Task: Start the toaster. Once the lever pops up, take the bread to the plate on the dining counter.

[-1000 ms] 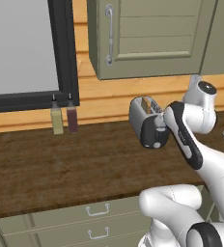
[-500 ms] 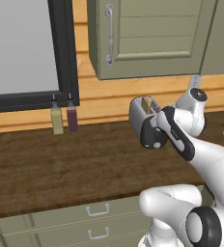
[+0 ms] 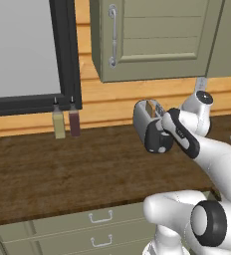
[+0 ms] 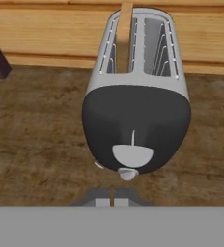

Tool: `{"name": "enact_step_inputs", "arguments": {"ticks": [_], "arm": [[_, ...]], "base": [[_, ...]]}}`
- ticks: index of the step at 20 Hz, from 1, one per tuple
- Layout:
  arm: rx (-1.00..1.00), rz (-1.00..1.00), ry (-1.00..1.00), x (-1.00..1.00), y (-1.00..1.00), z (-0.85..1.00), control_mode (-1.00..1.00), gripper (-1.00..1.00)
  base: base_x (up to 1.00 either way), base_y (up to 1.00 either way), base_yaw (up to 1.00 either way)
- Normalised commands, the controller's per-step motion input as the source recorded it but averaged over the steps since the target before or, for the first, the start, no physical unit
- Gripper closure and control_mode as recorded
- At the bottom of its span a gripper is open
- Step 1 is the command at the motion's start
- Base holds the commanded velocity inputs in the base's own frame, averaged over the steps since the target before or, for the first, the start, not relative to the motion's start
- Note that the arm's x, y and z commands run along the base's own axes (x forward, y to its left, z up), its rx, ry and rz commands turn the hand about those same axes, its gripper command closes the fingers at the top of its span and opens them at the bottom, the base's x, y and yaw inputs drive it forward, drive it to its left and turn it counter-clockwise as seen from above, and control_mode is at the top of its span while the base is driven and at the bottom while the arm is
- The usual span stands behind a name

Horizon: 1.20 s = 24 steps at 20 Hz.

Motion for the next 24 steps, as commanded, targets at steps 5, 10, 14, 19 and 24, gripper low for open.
{"name": "enact_step_inputs", "arguments": {"ticks": [5,10,14,19,24], "arm": [[0.0,0.0,0.02,0.06,-0.01,-0.09,-1.0,1.0],[0.02,0.0,0.02,0.01,-0.04,-0.15,-1.0,1.0],[0.01,0.0,0.0,0.05,-0.02,-0.21,-1.0,1.0],[0.02,0.0,0.01,0.07,0.0,-0.23,-1.0,1.0],[0.03,0.0,0.01,0.13,-0.04,-0.17,-1.0,1.0]], "base": [[0.0,0.0,0.0],[0.0,0.0,0.0],[0.0,0.0,0.0],[0.0,0.0,0.0],[0.0,0.0,0.0]]}}
